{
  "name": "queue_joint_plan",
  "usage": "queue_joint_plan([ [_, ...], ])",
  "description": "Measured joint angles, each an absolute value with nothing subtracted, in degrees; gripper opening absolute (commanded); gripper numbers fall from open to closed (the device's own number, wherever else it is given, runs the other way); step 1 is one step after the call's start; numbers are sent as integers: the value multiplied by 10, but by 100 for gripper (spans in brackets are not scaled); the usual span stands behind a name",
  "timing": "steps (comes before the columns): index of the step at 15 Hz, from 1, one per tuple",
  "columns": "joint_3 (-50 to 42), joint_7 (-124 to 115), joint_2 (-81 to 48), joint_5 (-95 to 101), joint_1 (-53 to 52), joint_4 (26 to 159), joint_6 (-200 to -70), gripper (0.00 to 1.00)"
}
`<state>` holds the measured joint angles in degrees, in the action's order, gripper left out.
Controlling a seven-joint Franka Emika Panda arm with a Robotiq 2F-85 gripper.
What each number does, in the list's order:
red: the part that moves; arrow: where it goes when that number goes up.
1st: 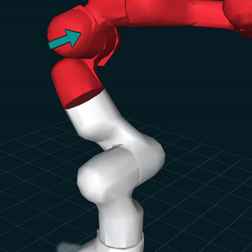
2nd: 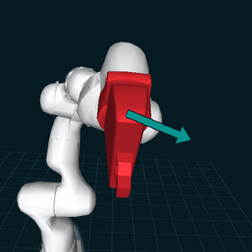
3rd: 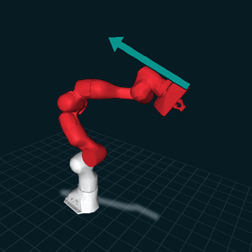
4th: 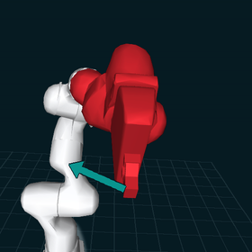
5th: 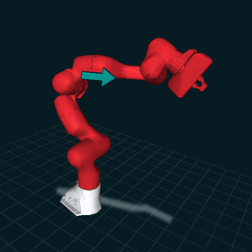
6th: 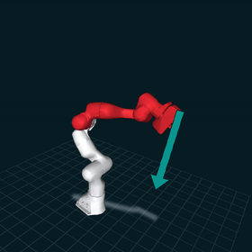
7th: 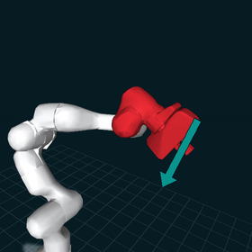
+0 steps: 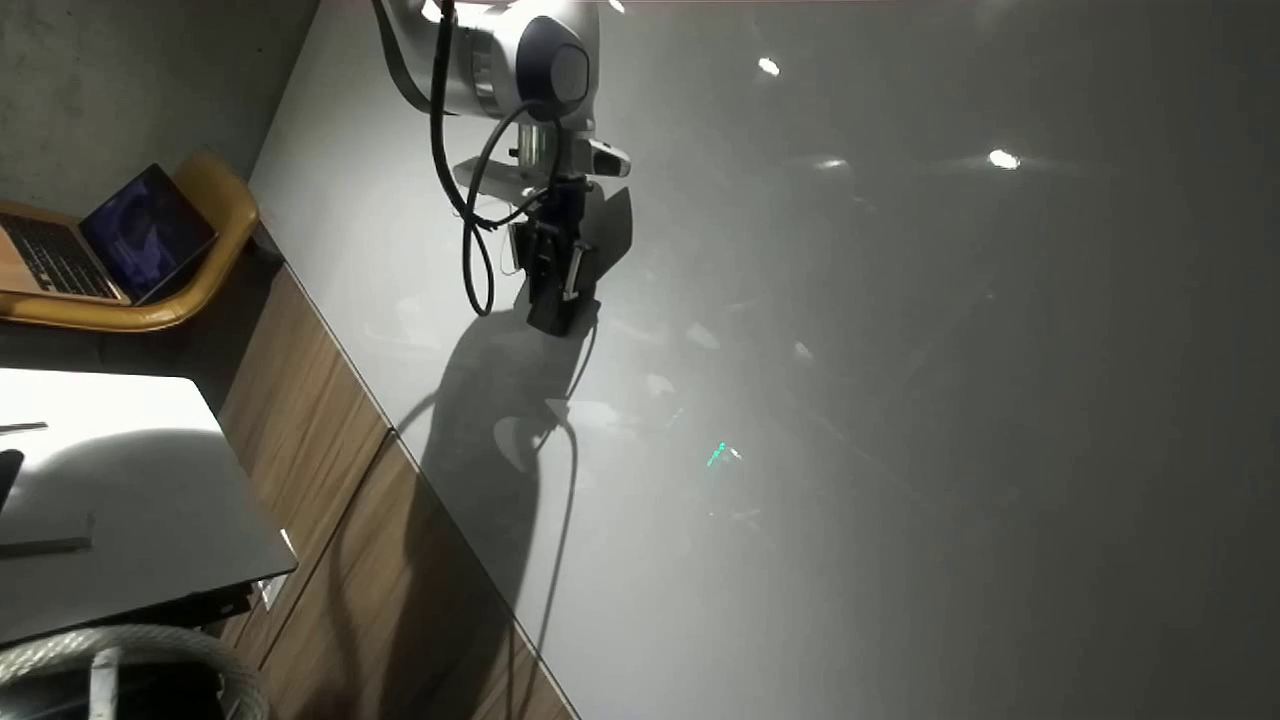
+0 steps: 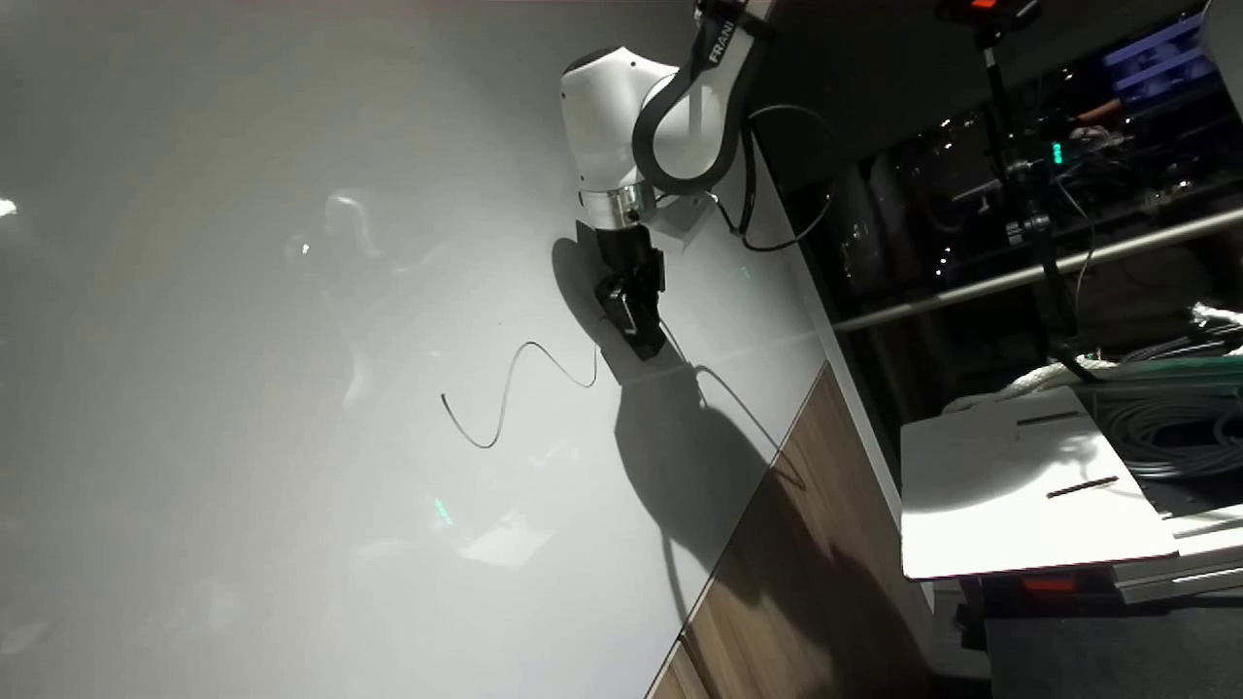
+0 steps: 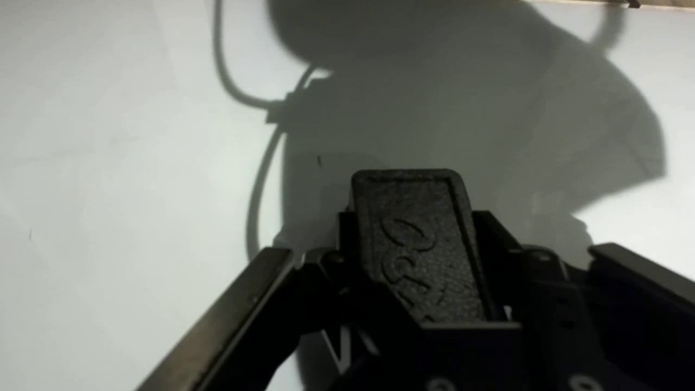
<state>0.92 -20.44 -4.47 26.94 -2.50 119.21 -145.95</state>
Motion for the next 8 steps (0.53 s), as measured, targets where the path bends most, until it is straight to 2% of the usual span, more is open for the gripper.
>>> queue_joint_plan([
  [8, 33, -202, -58, 269, -66, 1131, -1367, 29],
])
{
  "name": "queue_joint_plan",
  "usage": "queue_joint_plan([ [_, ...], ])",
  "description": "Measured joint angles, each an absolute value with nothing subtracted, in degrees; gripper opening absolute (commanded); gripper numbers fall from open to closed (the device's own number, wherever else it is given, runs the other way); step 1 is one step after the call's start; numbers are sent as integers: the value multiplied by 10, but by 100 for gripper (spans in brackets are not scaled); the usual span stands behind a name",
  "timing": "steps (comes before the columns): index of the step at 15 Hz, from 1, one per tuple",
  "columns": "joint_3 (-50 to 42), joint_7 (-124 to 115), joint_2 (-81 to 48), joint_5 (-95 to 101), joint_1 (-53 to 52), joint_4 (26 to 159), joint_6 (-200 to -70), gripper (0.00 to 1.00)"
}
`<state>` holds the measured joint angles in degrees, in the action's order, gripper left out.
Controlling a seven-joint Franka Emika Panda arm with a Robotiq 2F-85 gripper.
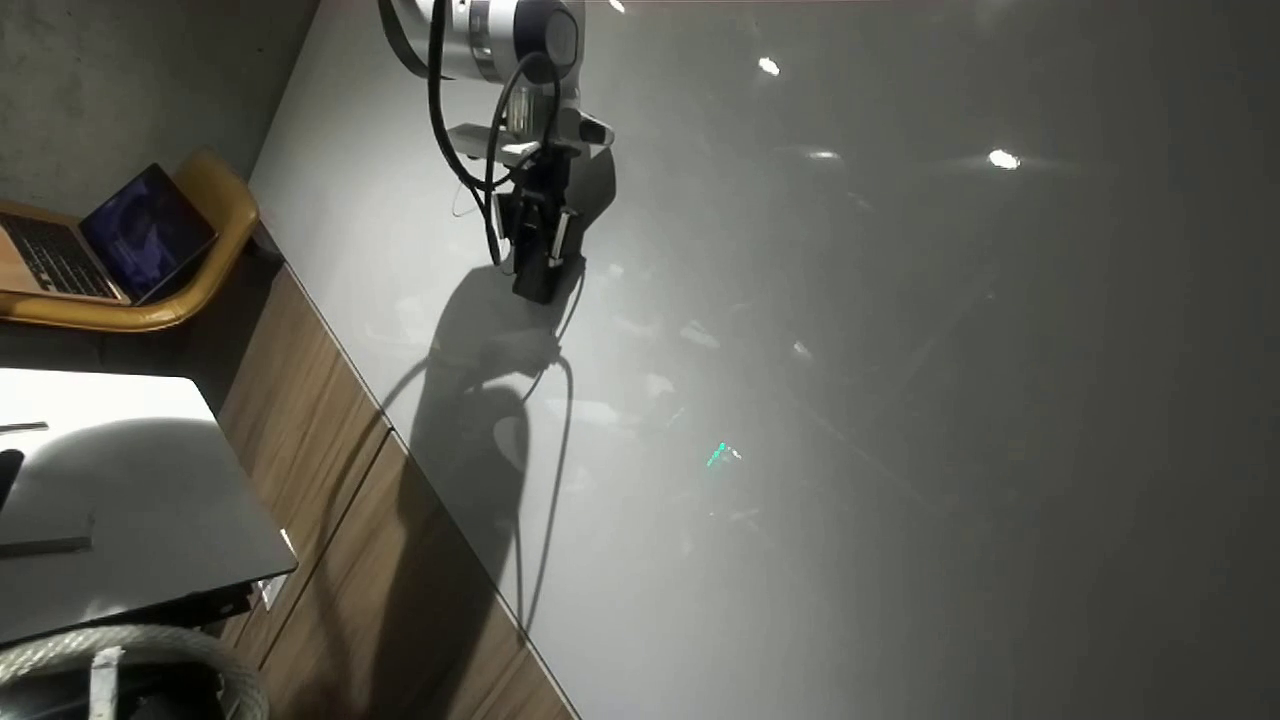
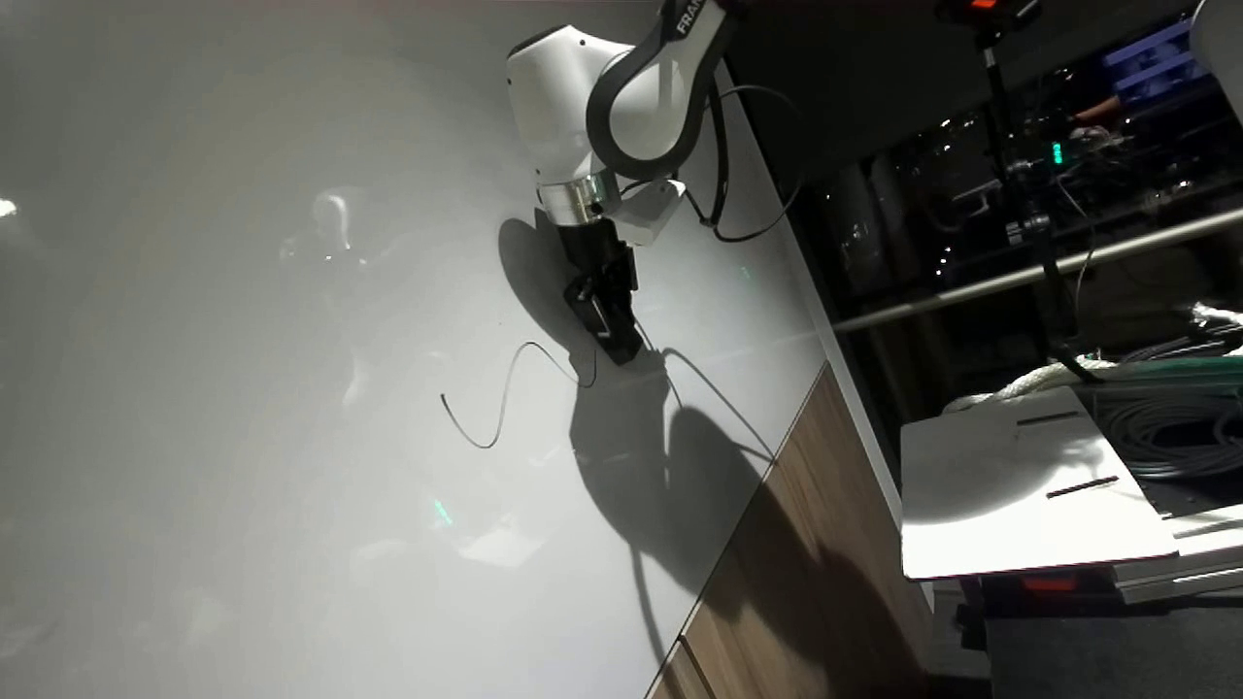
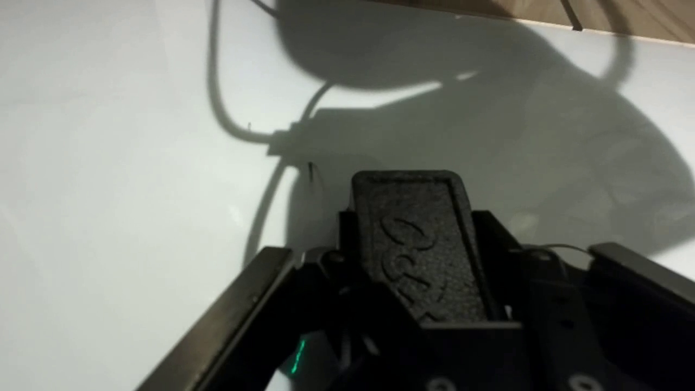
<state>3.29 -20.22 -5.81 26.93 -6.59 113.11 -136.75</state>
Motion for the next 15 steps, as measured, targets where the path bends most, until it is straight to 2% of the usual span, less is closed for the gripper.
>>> queue_joint_plan([
  [15, 85, -245, -186, 269, -204, 953, -1263, 29],
])
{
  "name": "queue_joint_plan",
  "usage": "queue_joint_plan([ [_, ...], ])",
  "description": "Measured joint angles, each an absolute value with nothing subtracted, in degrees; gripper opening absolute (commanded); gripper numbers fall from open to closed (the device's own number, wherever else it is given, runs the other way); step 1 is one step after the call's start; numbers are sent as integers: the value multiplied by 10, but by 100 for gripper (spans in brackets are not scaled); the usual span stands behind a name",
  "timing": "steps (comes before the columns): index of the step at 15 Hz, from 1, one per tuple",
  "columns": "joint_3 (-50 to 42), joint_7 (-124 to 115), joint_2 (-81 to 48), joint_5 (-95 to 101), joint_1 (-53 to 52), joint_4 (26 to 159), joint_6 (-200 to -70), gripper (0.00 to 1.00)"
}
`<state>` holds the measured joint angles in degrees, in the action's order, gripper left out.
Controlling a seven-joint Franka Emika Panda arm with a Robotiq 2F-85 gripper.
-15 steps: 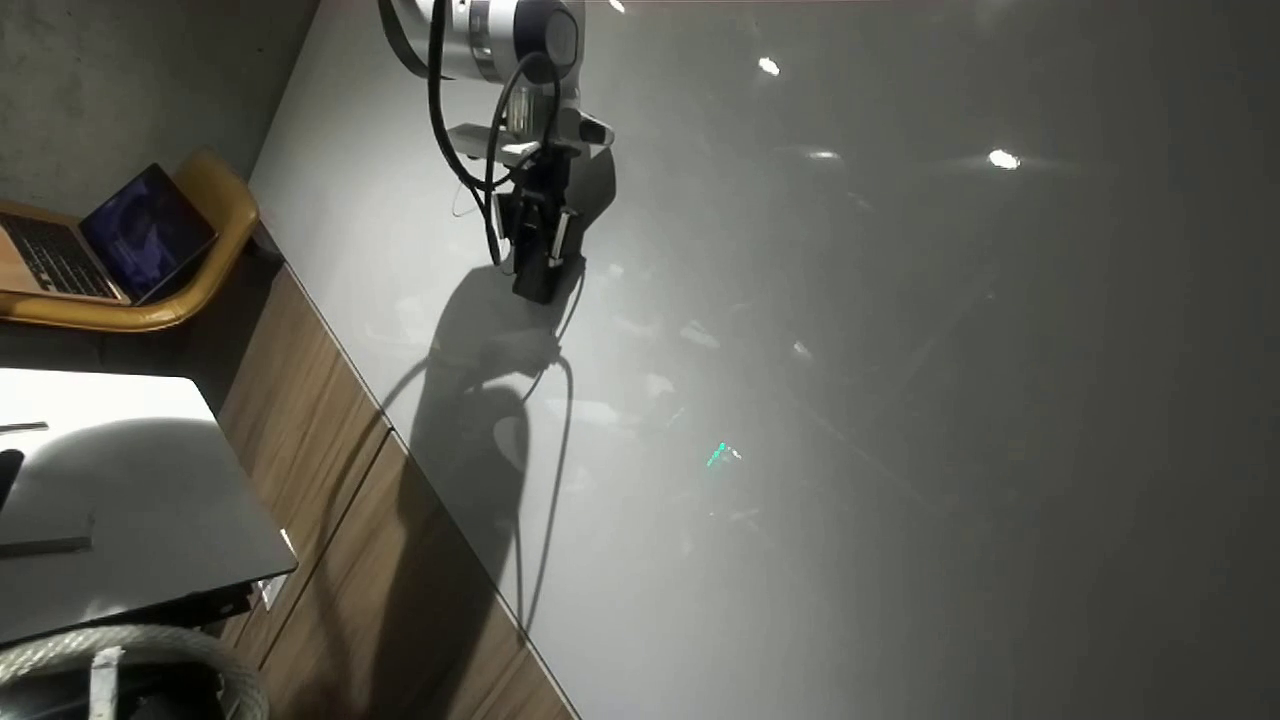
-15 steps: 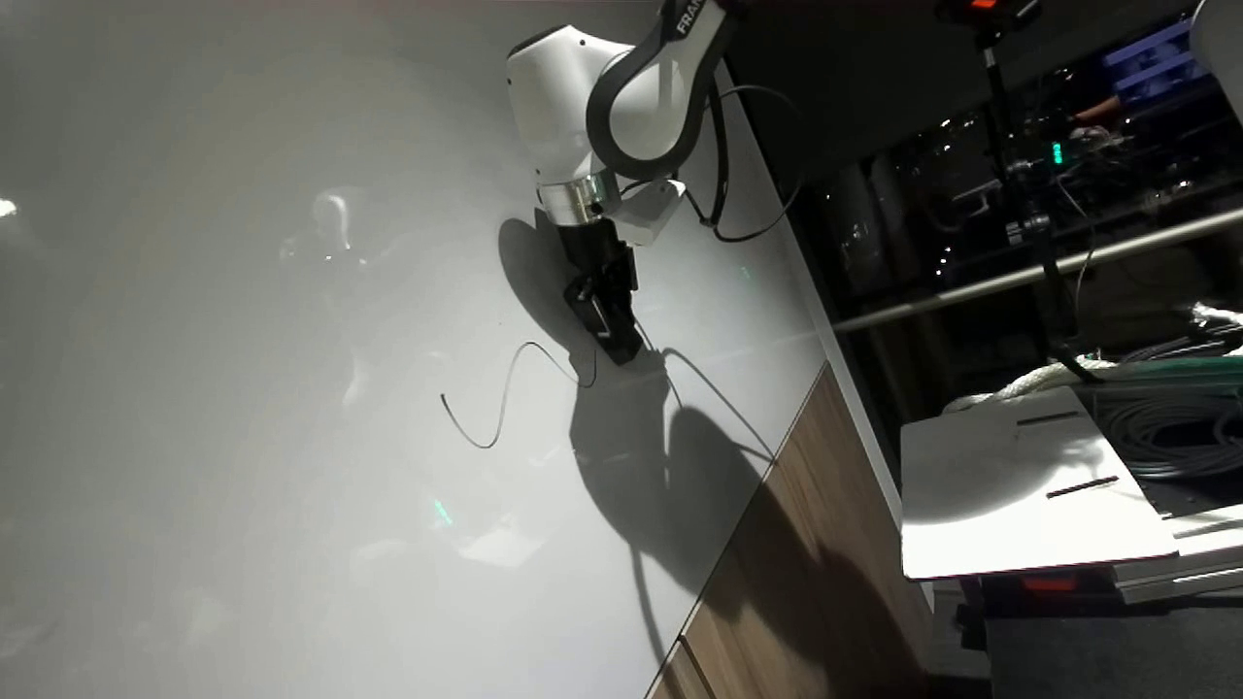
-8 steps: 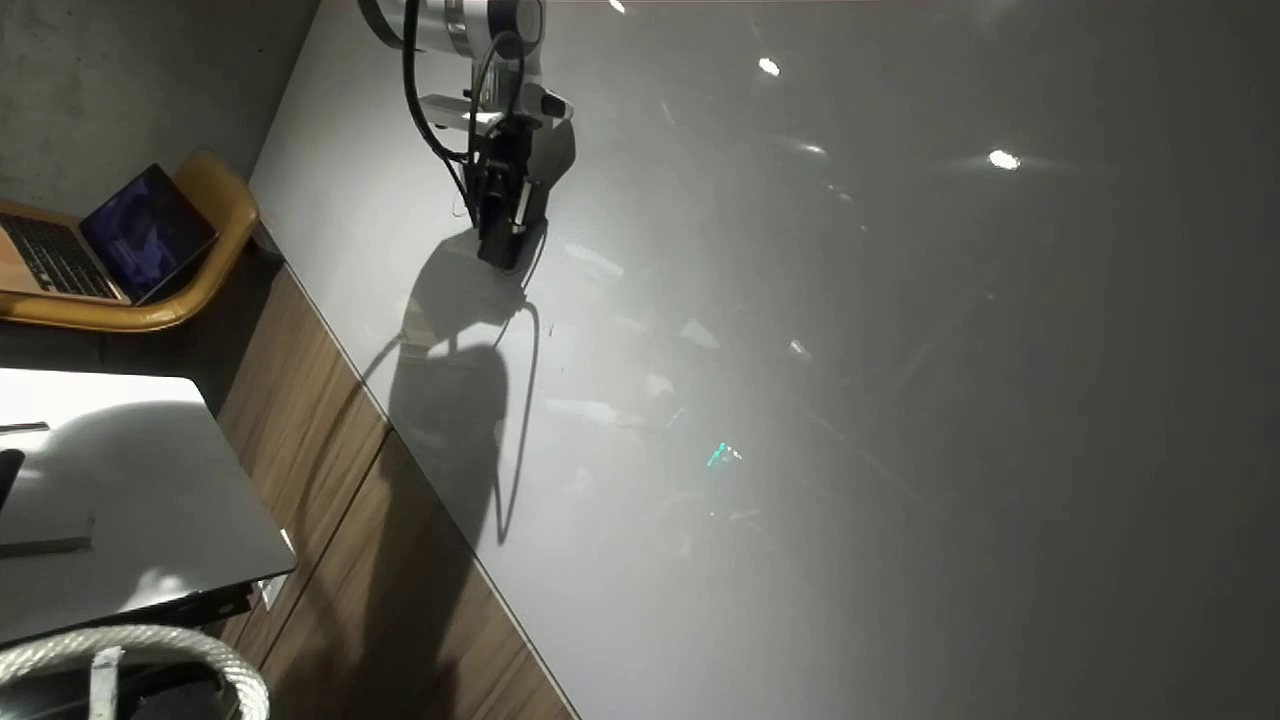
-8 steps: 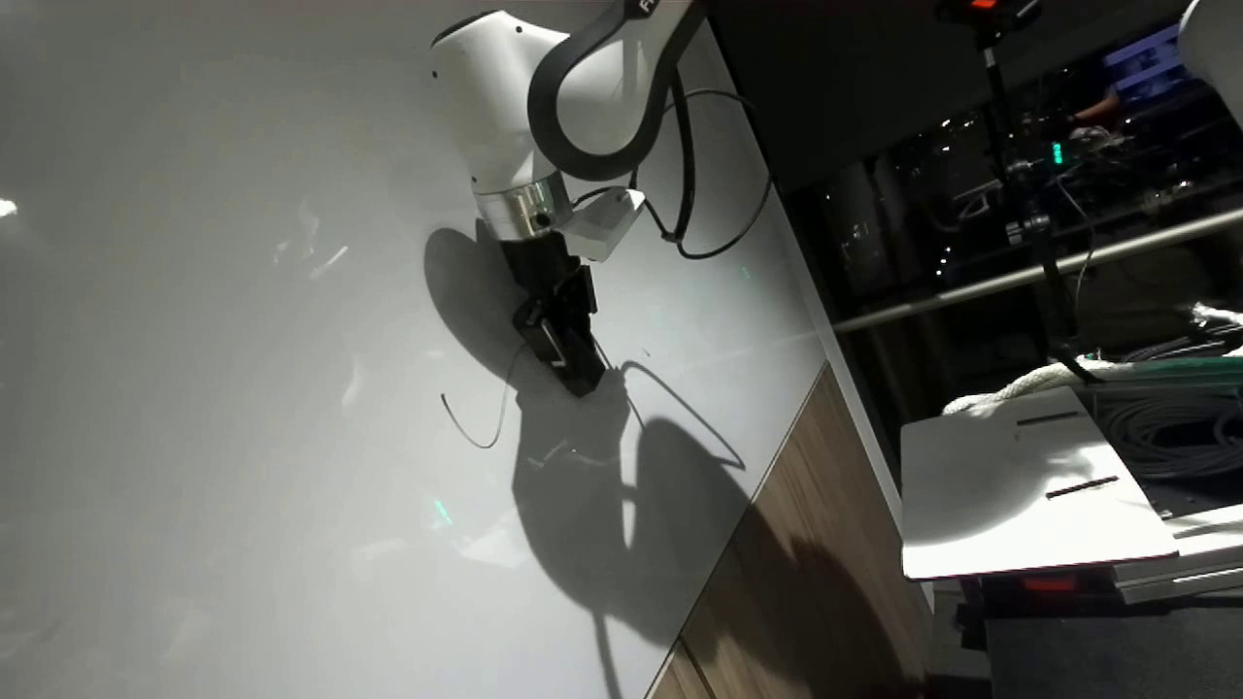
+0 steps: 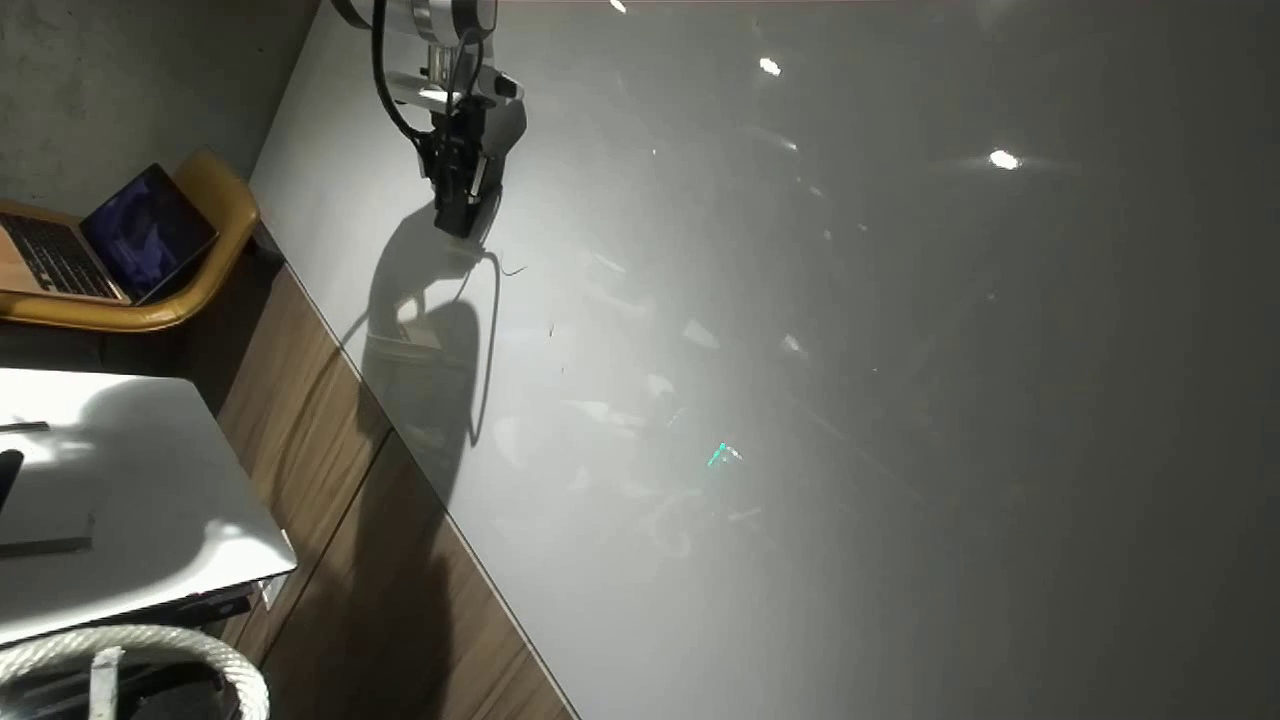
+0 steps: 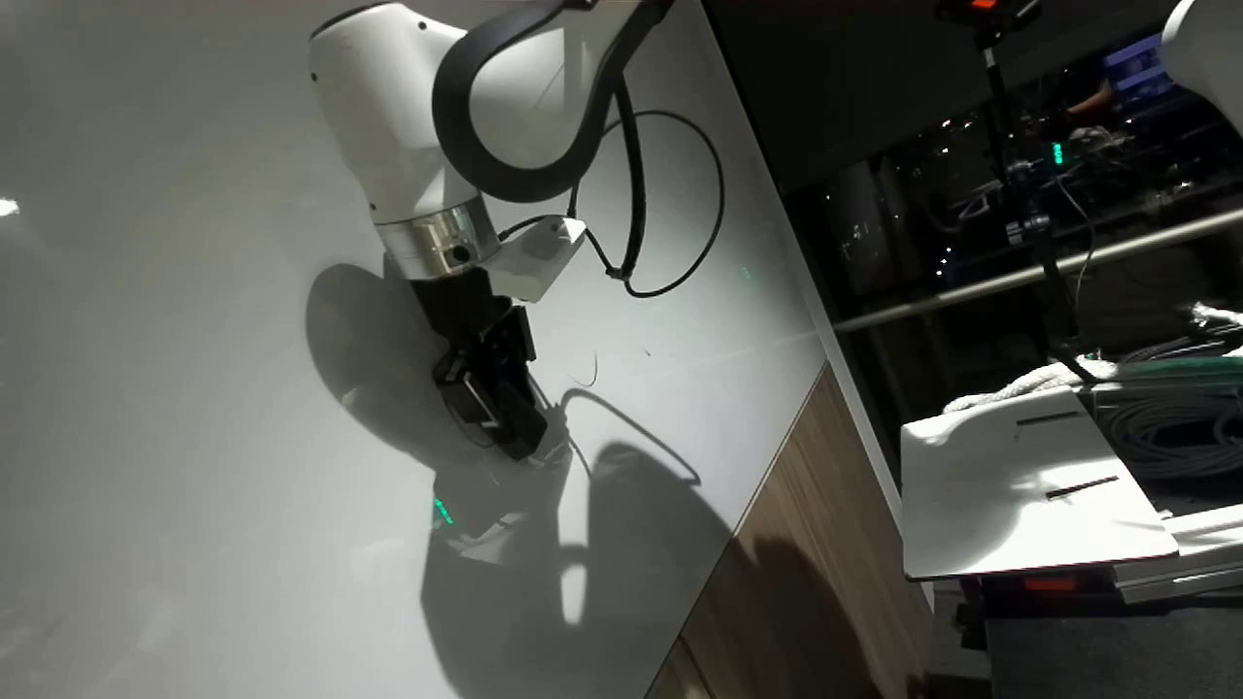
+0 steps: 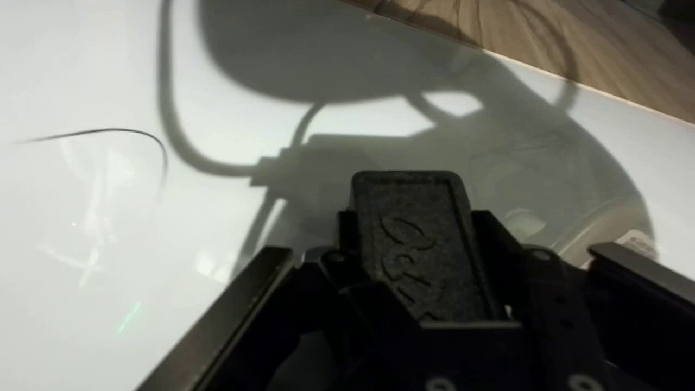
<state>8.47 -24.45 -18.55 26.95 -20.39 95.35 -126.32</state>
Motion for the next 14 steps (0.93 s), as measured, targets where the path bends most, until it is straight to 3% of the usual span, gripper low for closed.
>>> queue_joint_plan([
  [9, 87, -261, -289, 257, -278, 791, -1166, 29],
  [14, 86, -277, -296, 252, -287, 772, -1145, 29],
])
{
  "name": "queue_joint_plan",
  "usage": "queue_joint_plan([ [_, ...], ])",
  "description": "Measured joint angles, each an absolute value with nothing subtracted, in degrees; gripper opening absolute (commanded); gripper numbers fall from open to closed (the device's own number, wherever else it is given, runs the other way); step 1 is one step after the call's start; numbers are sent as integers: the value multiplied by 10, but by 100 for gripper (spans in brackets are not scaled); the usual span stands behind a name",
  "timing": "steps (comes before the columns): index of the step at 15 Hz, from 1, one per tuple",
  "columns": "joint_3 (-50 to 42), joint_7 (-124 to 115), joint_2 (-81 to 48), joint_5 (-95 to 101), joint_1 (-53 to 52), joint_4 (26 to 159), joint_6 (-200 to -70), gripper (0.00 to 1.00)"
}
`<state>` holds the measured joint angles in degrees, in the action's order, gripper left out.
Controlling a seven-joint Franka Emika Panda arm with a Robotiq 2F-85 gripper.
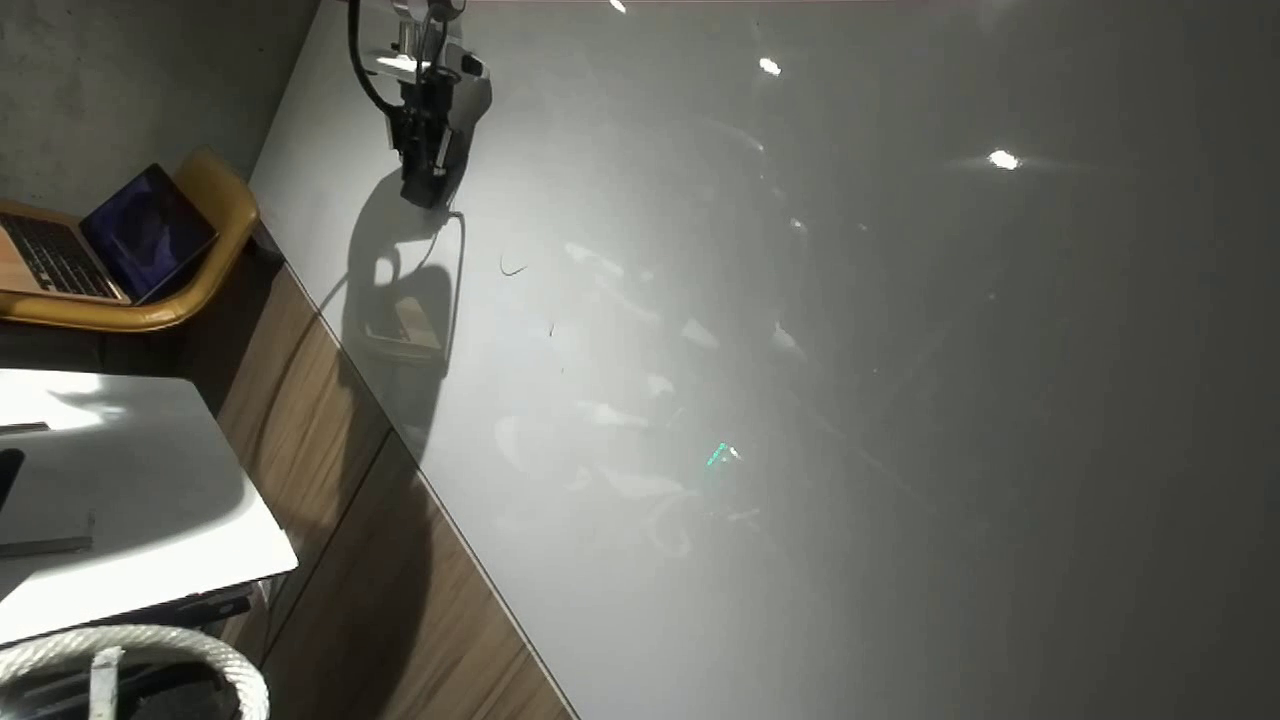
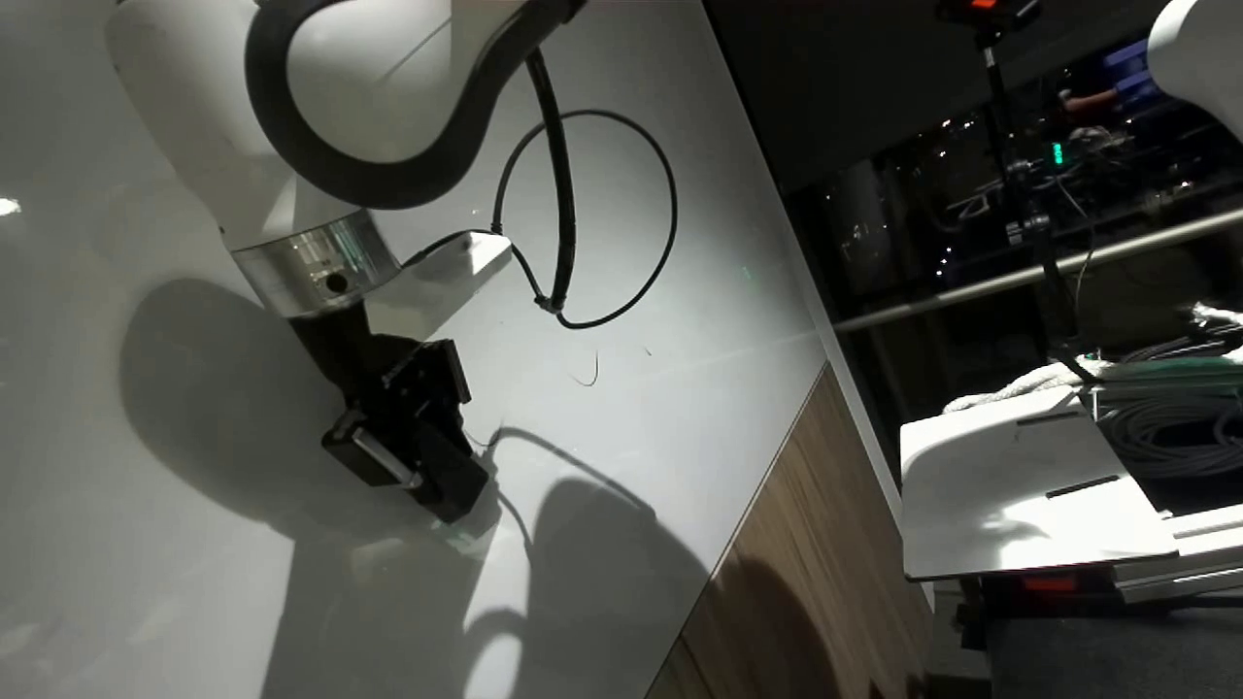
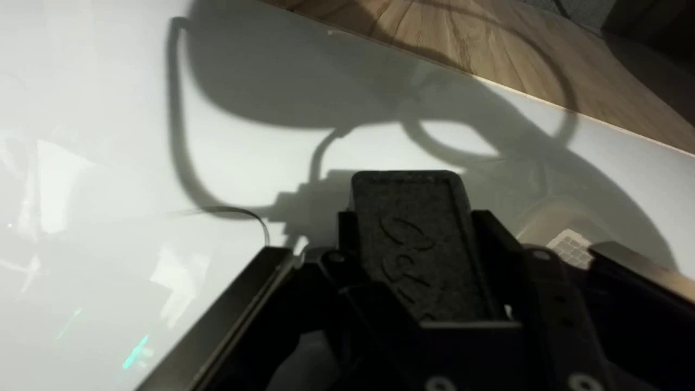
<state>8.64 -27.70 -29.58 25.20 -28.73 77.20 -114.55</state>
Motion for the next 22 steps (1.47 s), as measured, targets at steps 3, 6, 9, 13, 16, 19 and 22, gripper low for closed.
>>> queue_joint_plan([
  [3, 87, -305, -284, 256, -293, 819, -1147, 29],
  [6, 87, -355, -262, 277, -306, 905, -1168, 29],
  [9, 85, -394, -237, 313, -310, 963, -1182, 29],
  [13, 76, -403, -191, 359, -293, 988, -1184, 29],
  [16, 74, -395, -159, 375, -258, 981, -1195, 29],
  [19, 74, -385, -155, 375, -240, 959, -1209, 29],
  [22, 79, -384, -174, 375, -240, 942, -1221, 29],
])
